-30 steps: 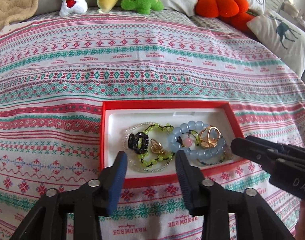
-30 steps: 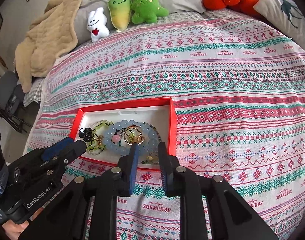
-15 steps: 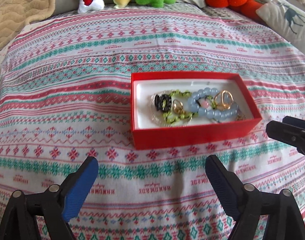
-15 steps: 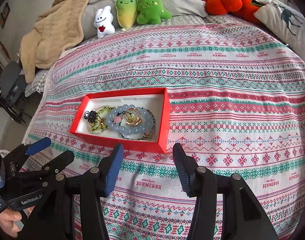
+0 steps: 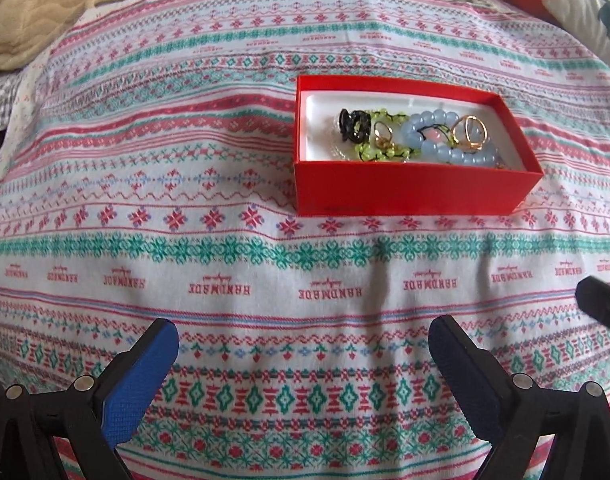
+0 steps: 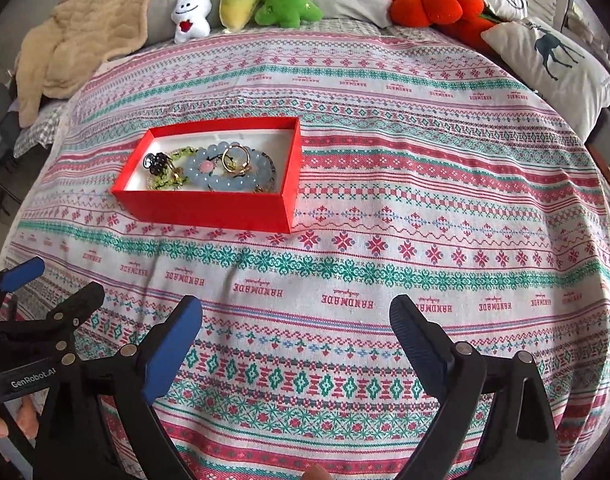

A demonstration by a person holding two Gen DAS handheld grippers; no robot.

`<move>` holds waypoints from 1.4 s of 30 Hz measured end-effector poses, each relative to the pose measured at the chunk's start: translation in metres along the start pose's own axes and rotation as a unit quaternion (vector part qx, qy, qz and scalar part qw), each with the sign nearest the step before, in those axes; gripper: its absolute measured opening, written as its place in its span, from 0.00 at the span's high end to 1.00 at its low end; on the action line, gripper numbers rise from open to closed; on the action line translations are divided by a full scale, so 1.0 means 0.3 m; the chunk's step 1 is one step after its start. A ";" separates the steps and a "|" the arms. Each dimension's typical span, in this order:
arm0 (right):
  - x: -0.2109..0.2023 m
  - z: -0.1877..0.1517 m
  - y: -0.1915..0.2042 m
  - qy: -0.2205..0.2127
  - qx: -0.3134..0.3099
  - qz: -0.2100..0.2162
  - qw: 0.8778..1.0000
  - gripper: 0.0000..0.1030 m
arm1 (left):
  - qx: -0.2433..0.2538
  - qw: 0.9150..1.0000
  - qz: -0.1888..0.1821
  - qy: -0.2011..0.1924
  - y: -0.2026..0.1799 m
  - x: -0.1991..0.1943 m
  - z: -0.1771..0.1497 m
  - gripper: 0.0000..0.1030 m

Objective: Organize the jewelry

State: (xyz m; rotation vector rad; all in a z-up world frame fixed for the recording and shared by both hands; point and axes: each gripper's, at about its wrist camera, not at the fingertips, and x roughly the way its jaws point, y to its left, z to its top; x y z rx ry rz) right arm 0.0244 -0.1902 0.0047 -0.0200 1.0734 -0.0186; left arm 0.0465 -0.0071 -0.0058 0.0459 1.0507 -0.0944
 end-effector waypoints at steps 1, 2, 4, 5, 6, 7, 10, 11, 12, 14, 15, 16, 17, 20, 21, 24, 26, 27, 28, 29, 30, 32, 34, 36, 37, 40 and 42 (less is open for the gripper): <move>0.001 -0.004 0.005 0.001 -0.004 0.000 1.000 0.06 | 0.001 1.000 0.000 -0.001 -0.002 -0.002 -0.001 0.01; 0.003 -0.008 0.011 0.003 -0.008 0.002 1.000 0.06 | 0.004 1.000 0.002 -0.003 -0.004 -0.003 -0.001 0.01; 0.006 -0.014 0.021 0.005 -0.013 0.002 1.000 0.06 | 0.008 1.000 0.004 -0.007 -0.009 -0.005 -0.002 0.00; 0.006 -0.016 0.025 0.005 -0.014 0.001 1.000 0.06 | 0.009 1.000 0.004 -0.008 -0.011 -0.006 -0.003 0.00; 0.007 -0.016 0.029 0.006 -0.015 0.002 1.000 0.06 | 0.010 1.000 0.005 -0.008 -0.012 -0.006 -0.004 0.01; 0.008 -0.016 0.033 0.006 -0.016 0.002 1.000 0.06 | 0.012 1.000 0.005 -0.008 -0.012 -0.006 -0.004 0.00; 0.012 -0.013 0.038 0.007 -0.015 0.001 1.000 0.06 | 0.015 1.000 0.006 -0.006 -0.014 -0.004 -0.001 0.00; 0.013 -0.012 0.038 0.007 -0.015 0.002 1.000 0.06 | 0.015 1.000 0.006 -0.005 -0.014 -0.006 0.002 0.00; 0.015 -0.011 0.038 0.008 -0.014 0.002 1.000 0.06 | 0.015 1.000 0.006 -0.005 -0.014 -0.006 0.002 0.00; 0.017 -0.010 0.037 0.008 -0.012 0.002 1.000 0.06 | 0.016 1.000 0.006 -0.005 -0.014 -0.006 0.002 0.00; 0.019 -0.010 0.036 0.009 -0.011 0.002 1.000 0.06 | 0.016 1.000 0.006 -0.004 -0.014 -0.006 0.002 0.00; 0.021 -0.010 0.035 0.010 -0.009 0.003 1.000 0.06 | 0.016 1.000 0.007 -0.004 -0.014 -0.006 0.002 0.00; 0.023 -0.010 0.034 0.011 -0.008 0.003 1.000 0.06 | 0.016 1.000 0.006 -0.004 -0.013 -0.006 0.002 0.00; 0.030 -0.012 0.032 0.016 -0.003 0.006 1.000 0.06 | 0.018 1.000 0.006 -0.003 -0.010 -0.004 0.002 0.00; 0.032 -0.013 0.031 0.017 -0.001 0.007 1.000 0.06 | 0.018 1.000 0.006 -0.003 -0.011 -0.004 0.002 0.00; 0.035 -0.014 0.031 0.019 0.003 0.008 1.000 0.06 | 0.021 1.000 0.005 -0.003 -0.014 -0.004 0.001 0.00; 0.035 -0.013 0.032 0.020 0.003 0.008 1.000 0.06 | 0.023 1.000 0.006 -0.003 -0.019 -0.006 -0.001 0.00; 0.036 -0.014 0.033 0.020 0.002 0.008 1.000 0.06 | 0.024 1.000 0.007 -0.004 -0.020 -0.006 -0.001 0.00; 0.036 -0.014 0.033 0.020 0.003 0.008 1.000 0.06 | 0.024 1.000 0.008 -0.003 -0.022 -0.006 -0.002 0.00; 0.036 -0.013 0.033 0.020 0.003 0.009 1.000 0.06 | 0.024 1.000 0.008 -0.003 -0.024 -0.005 -0.002 0.00; 0.036 -0.013 0.033 0.020 0.003 0.009 1.000 0.06 | 0.024 1.000 0.008 -0.002 -0.024 -0.004 -0.003 0.00; 0.037 -0.013 0.035 0.021 0.003 0.010 1.000 0.06 | 0.024 1.000 0.008 -0.001 -0.023 -0.003 -0.003 0.00; 0.038 -0.014 0.036 0.021 0.002 0.010 1.000 0.06 | 0.024 1.000 0.008 -0.001 -0.022 -0.002 -0.003 0.00; 0.038 -0.014 0.037 0.021 0.002 0.010 1.000 0.06 | 0.024 1.000 0.008 -0.001 -0.022 -0.002 -0.003 0.00; 0.038 -0.014 0.037 0.021 0.003 0.010 1.000 0.06 | 0.024 1.000 0.008 -0.001 -0.021 -0.002 -0.003 0.00; 0.037 -0.014 0.038 0.021 0.003 0.010 1.000 0.06 | 0.024 1.000 0.008 -0.001 -0.021 -0.002 -0.003 0.00; 0.038 -0.014 0.037 0.021 0.003 0.010 1.000 0.06 | 0.024 1.000 0.008 -0.001 -0.020 -0.001 -0.003 0.00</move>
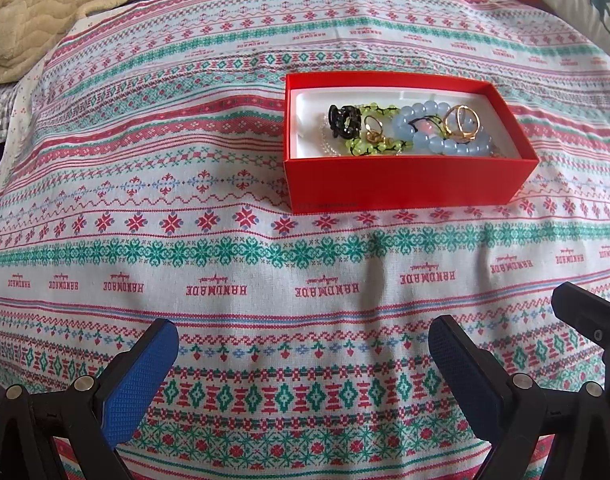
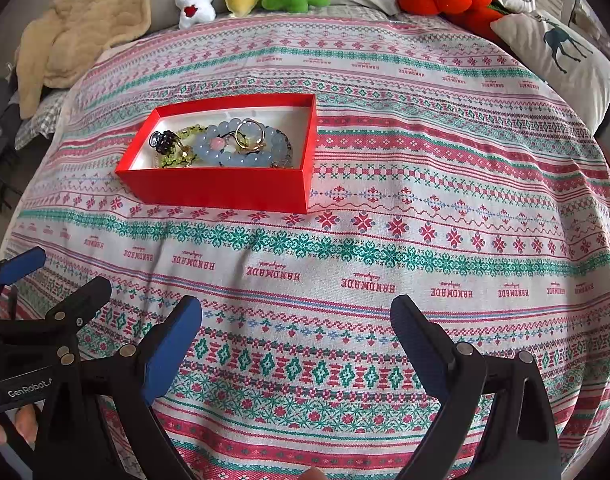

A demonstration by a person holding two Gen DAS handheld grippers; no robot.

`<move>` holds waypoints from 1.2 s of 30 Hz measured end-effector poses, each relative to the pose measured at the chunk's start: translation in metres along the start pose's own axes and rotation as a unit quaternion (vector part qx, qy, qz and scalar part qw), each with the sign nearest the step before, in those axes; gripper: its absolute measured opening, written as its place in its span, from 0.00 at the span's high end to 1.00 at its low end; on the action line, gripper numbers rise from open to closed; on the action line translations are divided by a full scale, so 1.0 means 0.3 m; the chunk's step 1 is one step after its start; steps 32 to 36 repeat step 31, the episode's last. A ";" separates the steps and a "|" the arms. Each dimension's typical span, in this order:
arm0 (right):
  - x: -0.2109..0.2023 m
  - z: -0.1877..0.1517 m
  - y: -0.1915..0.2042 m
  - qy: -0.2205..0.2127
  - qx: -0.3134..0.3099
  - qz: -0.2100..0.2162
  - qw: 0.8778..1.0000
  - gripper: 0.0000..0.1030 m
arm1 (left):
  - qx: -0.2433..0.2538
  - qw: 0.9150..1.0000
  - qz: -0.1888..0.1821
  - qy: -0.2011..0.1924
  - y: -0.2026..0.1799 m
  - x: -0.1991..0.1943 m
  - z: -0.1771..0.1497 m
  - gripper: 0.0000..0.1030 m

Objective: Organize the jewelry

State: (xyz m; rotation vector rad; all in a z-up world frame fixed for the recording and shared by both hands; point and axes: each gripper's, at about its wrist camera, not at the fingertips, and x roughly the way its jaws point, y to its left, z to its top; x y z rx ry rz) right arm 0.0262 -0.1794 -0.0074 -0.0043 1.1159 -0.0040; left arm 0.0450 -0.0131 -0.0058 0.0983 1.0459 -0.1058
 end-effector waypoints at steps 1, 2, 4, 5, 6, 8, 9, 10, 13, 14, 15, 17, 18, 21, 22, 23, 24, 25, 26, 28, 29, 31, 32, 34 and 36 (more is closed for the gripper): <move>0.000 0.000 0.000 0.000 0.000 0.000 1.000 0.06 | 0.000 1.000 0.000 0.000 0.000 0.000 0.000 0.00; 0.000 0.000 0.000 0.000 0.000 0.000 1.000 0.06 | 0.000 1.000 0.000 0.000 0.000 0.000 0.000 0.00; 0.000 0.000 0.000 0.000 0.000 0.000 1.000 0.06 | 0.000 1.000 0.000 0.000 0.001 0.000 0.000 0.00; 0.000 0.000 0.000 0.000 0.000 0.000 1.000 0.06 | 0.000 1.000 0.000 0.000 0.001 0.000 0.000 0.01; 0.000 -0.001 0.001 0.000 0.000 0.000 1.000 0.06 | 0.000 1.000 0.000 0.000 0.001 0.000 0.000 0.00; 0.000 -0.001 0.001 0.000 0.000 0.000 1.000 0.06 | 0.000 1.000 0.000 0.000 0.001 0.000 0.000 0.00; 0.000 0.000 0.000 0.000 0.000 0.000 1.000 0.06 | 0.000 1.000 0.000 0.000 0.001 0.000 0.001 0.00; 0.000 0.000 0.000 0.000 0.000 0.000 1.000 0.06 | 0.000 1.000 0.000 -0.001 0.003 0.000 0.000 0.00; 0.000 0.000 0.001 0.000 0.000 0.000 1.000 0.06 | 0.001 1.000 0.002 -0.003 0.005 -0.001 -0.003 0.00; 0.000 0.000 0.001 0.000 0.000 -0.001 1.000 0.06 | 0.000 1.000 0.003 -0.003 0.007 -0.001 -0.003 0.00; 0.000 -0.001 0.003 0.000 0.000 -0.001 1.000 0.06 | 0.000 1.000 0.003 -0.003 0.009 0.000 -0.004 0.00; 0.001 -0.002 0.004 0.000 0.000 0.000 1.000 0.06 | 0.000 1.000 0.005 -0.003 0.010 -0.001 -0.004 0.00; 0.001 -0.002 0.005 0.000 0.000 -0.001 1.000 0.06 | -0.001 1.000 0.006 -0.003 0.011 -0.002 -0.005 0.00; 0.000 -0.001 0.004 0.000 0.000 -0.001 1.000 0.06 | -0.002 1.000 0.007 -0.002 0.010 -0.001 -0.004 0.00; 0.000 -0.002 0.003 0.000 0.001 -0.001 1.000 0.06 | -0.003 1.000 0.007 -0.001 0.011 -0.001 -0.004 0.00; 0.001 -0.002 0.005 -0.001 0.001 -0.001 1.000 0.06 | -0.002 1.000 0.006 -0.001 0.011 -0.001 -0.004 0.00; 0.000 -0.003 0.007 -0.001 0.000 -0.001 1.000 0.06 | -0.002 1.000 0.006 0.000 0.011 -0.001 -0.005 0.00; 0.000 -0.004 0.009 -0.002 0.001 -0.001 1.000 0.06 | -0.002 1.000 0.006 0.000 0.011 -0.001 -0.006 0.00; 0.001 -0.004 0.012 -0.002 0.001 -0.001 1.000 0.06 | -0.001 1.000 0.006 -0.001 0.010 -0.002 -0.006 0.00; 0.001 -0.004 0.014 -0.002 0.001 -0.001 1.000 0.06 | 0.002 1.000 0.007 -0.002 0.007 -0.003 -0.009 0.00; 0.002 -0.004 0.015 -0.002 0.000 0.000 1.000 0.06 | 0.002 1.000 0.009 -0.004 0.006 -0.003 -0.012 0.00; 0.004 -0.005 0.016 -0.003 0.000 0.000 1.000 0.06 | 0.001 1.000 0.007 -0.009 0.013 0.004 -0.023 0.00; 0.004 -0.005 0.016 -0.003 0.000 0.000 1.000 0.06 | 0.001 1.000 0.007 -0.009 0.013 0.004 -0.023 0.00; 0.004 -0.005 0.016 -0.003 0.000 0.000 1.000 0.06 | 0.001 1.000 0.007 -0.009 0.013 0.004 -0.023 0.00; 0.004 -0.005 0.016 -0.003 0.000 0.000 1.000 0.06 | 0.001 1.000 0.007 -0.009 0.013 0.004 -0.023 0.00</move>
